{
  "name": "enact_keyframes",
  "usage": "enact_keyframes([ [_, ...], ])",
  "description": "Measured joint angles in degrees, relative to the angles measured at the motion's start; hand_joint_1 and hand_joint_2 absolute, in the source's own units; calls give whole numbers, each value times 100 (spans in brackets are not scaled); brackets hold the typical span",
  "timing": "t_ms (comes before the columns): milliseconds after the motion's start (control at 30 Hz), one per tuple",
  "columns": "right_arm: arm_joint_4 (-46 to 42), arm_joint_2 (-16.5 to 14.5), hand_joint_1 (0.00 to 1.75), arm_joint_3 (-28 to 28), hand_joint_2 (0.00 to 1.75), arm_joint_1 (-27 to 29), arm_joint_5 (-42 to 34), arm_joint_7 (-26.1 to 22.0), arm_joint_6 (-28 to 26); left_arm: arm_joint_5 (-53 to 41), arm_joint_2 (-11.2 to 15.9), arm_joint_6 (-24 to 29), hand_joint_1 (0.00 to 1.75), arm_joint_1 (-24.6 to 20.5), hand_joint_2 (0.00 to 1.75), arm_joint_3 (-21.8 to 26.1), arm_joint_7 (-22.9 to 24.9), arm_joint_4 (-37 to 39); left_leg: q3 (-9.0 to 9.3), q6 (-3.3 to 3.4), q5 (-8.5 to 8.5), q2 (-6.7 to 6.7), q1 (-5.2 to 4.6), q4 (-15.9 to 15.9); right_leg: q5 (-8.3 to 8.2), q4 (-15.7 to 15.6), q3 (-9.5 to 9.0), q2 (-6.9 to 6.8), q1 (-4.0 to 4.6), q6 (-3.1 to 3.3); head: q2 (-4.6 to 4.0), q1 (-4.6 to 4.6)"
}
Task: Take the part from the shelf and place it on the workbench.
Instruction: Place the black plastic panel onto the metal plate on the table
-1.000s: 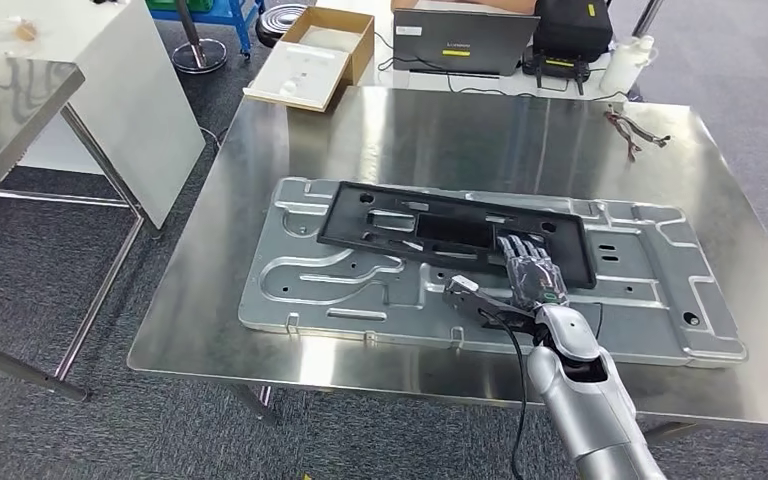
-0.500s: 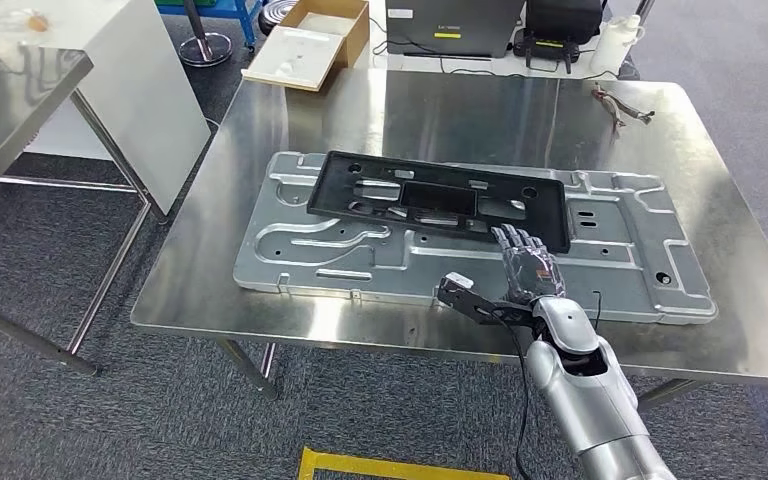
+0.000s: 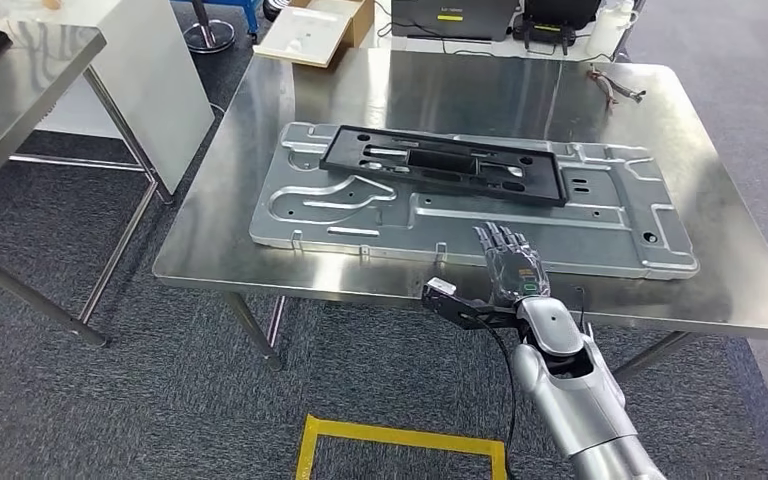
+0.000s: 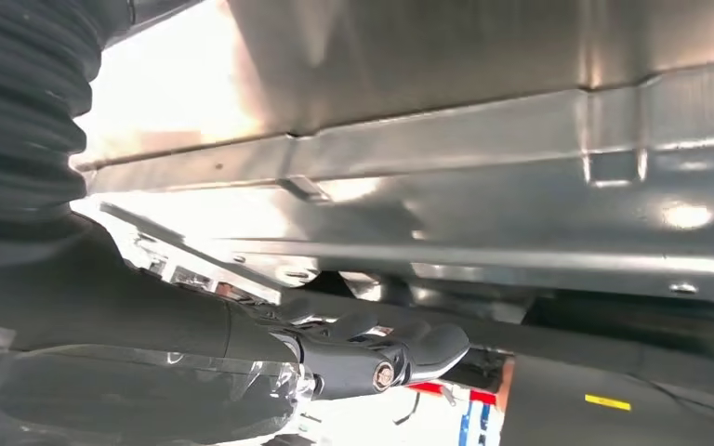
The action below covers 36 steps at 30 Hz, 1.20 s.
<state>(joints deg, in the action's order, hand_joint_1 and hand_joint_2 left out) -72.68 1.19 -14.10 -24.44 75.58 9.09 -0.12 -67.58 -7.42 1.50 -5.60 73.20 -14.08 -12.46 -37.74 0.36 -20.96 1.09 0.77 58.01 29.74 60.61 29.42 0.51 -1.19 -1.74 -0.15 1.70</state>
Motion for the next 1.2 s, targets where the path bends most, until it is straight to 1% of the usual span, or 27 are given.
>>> enact_keyframes([
  [67,-27,-1,0,-18,175,-13,7,0,-1,0,-1,0,0,0,0,1,0,0,-35,-75,110,-11,0,-9,96,-349,-176,6,38,80,0,1],
  [133,-26,5,0,-45,175,-12,8,1,1,1,-1,1,0,14,0,5,1,0,-78,-145,132,-26,20,-15,-19,-353,-83,-16,37,176,0,1],
  [167,-25,15,0,-64,175,-10,9,1,2,1,-3,1,0,28,0,9,2,0,-130,-169,-7,-35,29,75,-94,-359,-19,-27,33,229,0,1],
  [200,-24,32,0,-85,175,-11,9,2,3,1,-5,1,0,40,0,15,3,0,-206,-181,-257,-41,38,270,-172,-368,58,-35,29,275,0,3],
  [267,-25,71,0,-119,175,-11,9,2,3,0,-10,1,0,48,0,29,4,0,-365,-186,-876,-47,46,945,-316,-361,236,-37,54,331,0,3],
  [300,-25,86,0,-129,175,-9,9,2,3,1,-11,2,0,43,0,38,4,0,-412,-186,-1058,-48,46,1304,-386,-352,331,-38,70,340,0,3],
  [333,-24,97,0,-137,175,-6,9,2,3,1,-10,2,0,35,0,46,4,0,-400,-183,-1089,-49,45,1562,-455,-337,433,-39,85,343,0,2],
  [367,-24,103,0,-142,175,-3,9,2,3,1,-10,3,0,28,0,54,4,0,-309,-173,-985,-50,43,1655,-521,-315,538,-39,99,342,0,3],
  [400,-23,105,0,-146,175,0,9,2,3,1,-10,3,0,25,0,60,4,0,-142,-154,-819,-50,40,1579,-577,-288,637,-40,110,337,0,3],
  [433,-26,106,0,-149,175,1,9,2,3,1,-9,3,0,21,0,64,4,0,142,-119,-699,-49,30,1288,-630,-252,726,-41,114,327,0,3],
  [500,-39,115,0,-152,175,-2,9,2,-1,0,-6,5,0,1,0,70,3,0,761,-59,-772,-44,-5,481,-718,-192,844,-50,130,284,0,3],
  [533,-45,121,0,-154,175,-5,9,2,-2,0,-5,7,0,-11,0,73,1,0,965,-35,-864,-44,-29,164,-768,-180,869,-61,130,254,0,3],
  [567,-49,127,0,-156,175,-8,9,2,-2,1,-4,10,0,-20,0,75,1,0,1039,-21,-918,-45,-49,7,-822,-191,877,-72,128,218,0,3],
  [633,-49,130,0,-164,175,-7,9,2,-1,2,-9,14,0,-21,0,82,-1,1,980,34,-810,-33,-42,-64,-881,-218,899,-72,117,148,0,2],
  [667,-48,128,0,-168,175,-6,9,2,1,2,-11,14,0,-20,0,84,1,1,929,76,-732,-18,-27,-85,-776,-164,942,-60,111,114,0,2],
  [700,-48,125,0,-172,175,-5,9,2,2,7,-14,14,0,-20,0,86,0,1,858,116,-644,0,-9,-107,-553,-10,1010,-47,104,83,0,1],
  [767,-47,116,0,-175,175,-1,11,3,3,17,-14,14,0,-23,0,88,0,0,675,164,-492,21,-3,-107,61,567,1178,-37,73,25,0,1],
  [800,-47,114,0,-176,175,9,14,4,3,22,-14,15,0,-22,0,89,0,0,567,165,-414,23,-4,-100,264,925,1245,-37,57,-3,0,1],
  [833,-47,113,0,-178,175,24,15,10,1,23,-14,16,0,-21,0,90,0,0,458,156,-338,24,-4,-91,315,1207,1267,-37,41,-29,0,1],
  [867,-47,113,0,-178,175,42,16,19,-3,26,-14,17,0,-19,0,91,0,0,355,143,-269,24,-2,-79,240,1370,1236,-38,24,-52,0,1],
  [900,-48,114,0,-179,131,70,12,32,-19,30,-15,20,0,-17,0,92,1,0,235,121,-195,24,4,-57,63,1364,1101,-38,1,-72,0,1],
  [933,-51,114,0,-179,87,103,3,47,-45,36,-16,24,0,-17,0,94,1,0,135,94,-135,25,9,-28,-99,1148,864,-37,-21,-86,0,1],
  [1000,-104,114,0,-176,0,226,-47,77,-171,59,-20,34,0,-17,0,98,2,0,-19,24,-41,16,6,49,-80,325,198,-27,-35,-75,0,2],
  [1067,-231,114,0,-151,0,490,-163,77,-445,109,-24,50,0,-20,0,110,0,0,-65,-53,51,4,7,77,148,-256,-187,-28,-9,-4,0,3],
  [1133,-430,114,0,-65,0,1006,-395,-42,-954,196,-28,72,0,-11,0,150,-8,1,-77,-136,133,-26,38,58,125,-361,-194,-73,14,105,0,2],
  [1167,-548,114,0,2,0,1342,-541,-160,-1276,247,-33,82,0,2,0,182,-13,1,-101,-167,60,-44,55,91,68,-373,-164,-104,21,160,0,2],
  [1200,-669,116,0,79,0,1702,-667,-282,-1593,291,-41,91,0,22,0,216,-20,2,-144,-190,-137,-59,66,213,6,-388,-120,-138,26,216,0,2],
])
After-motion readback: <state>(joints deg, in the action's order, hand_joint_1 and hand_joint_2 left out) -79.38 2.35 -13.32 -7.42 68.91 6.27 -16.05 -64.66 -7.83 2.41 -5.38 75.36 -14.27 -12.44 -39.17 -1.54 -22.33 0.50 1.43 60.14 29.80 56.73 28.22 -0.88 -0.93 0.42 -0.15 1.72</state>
